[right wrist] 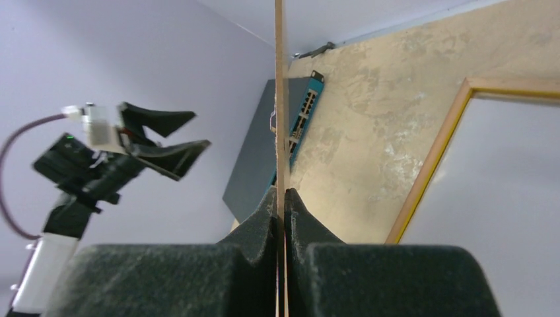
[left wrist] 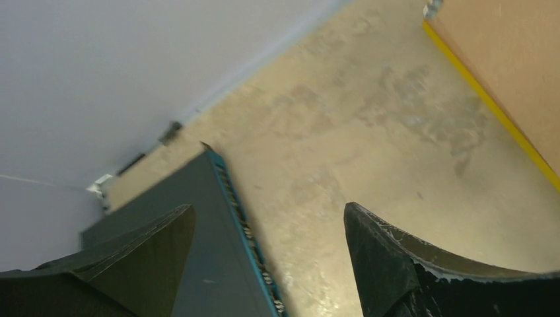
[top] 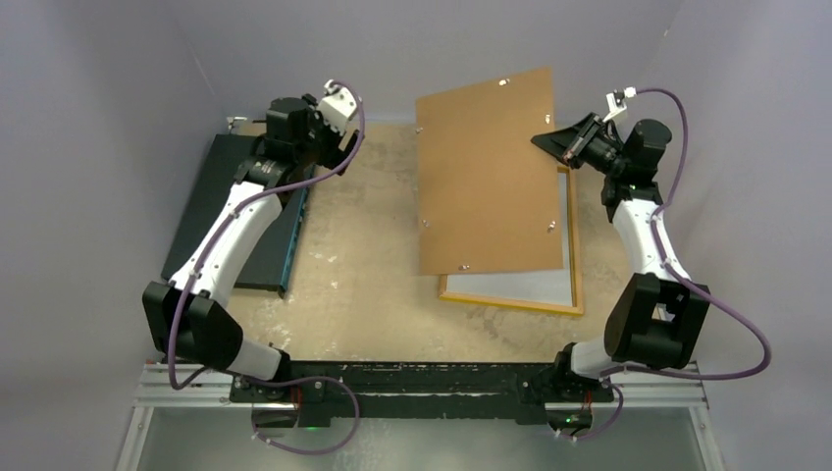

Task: Put the photo into the frame

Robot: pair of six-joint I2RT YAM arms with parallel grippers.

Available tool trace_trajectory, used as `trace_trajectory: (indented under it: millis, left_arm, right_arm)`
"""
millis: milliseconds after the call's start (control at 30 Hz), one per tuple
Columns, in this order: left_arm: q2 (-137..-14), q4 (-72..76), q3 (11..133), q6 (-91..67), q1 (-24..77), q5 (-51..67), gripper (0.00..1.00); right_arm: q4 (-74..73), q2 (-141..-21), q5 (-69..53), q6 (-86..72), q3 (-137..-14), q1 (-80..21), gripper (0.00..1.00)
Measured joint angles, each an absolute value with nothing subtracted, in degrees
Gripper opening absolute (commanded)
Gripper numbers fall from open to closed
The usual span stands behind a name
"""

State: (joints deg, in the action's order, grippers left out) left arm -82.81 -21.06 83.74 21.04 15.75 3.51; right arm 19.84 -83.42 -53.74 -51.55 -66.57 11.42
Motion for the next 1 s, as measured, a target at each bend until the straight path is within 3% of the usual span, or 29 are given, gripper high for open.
trace_trajectory:
  millis: [133, 233, 467, 1000]
  left_arm:
    - [-86.0, -19.5, 80.5, 18.3, 15.7, 5.6, 0.65]
    - [-89.5, -16.2, 80.2, 17.3, 15.7, 4.7, 0.61]
    - [-96.6, -13.0, 81.5, 13.7, 15.7, 4.5, 0.63]
    - [-96.9, -10.0, 82.4, 6.8, 15.8, 8.8, 0.63]
  right_arm:
    - [21.6, -82.4, -54.4, -54.2, -64.1, 12.0, 0.0]
    - [24.8, -81.2, -55.5, -56.9, -60.6, 12.0, 0.0]
    - [35.6, -80.3, -57.9, -65.3, -51.6, 11.0, 0.0]
    - [55.5, -84.4, -57.4, -79.5, -44.0, 4.6, 0.0]
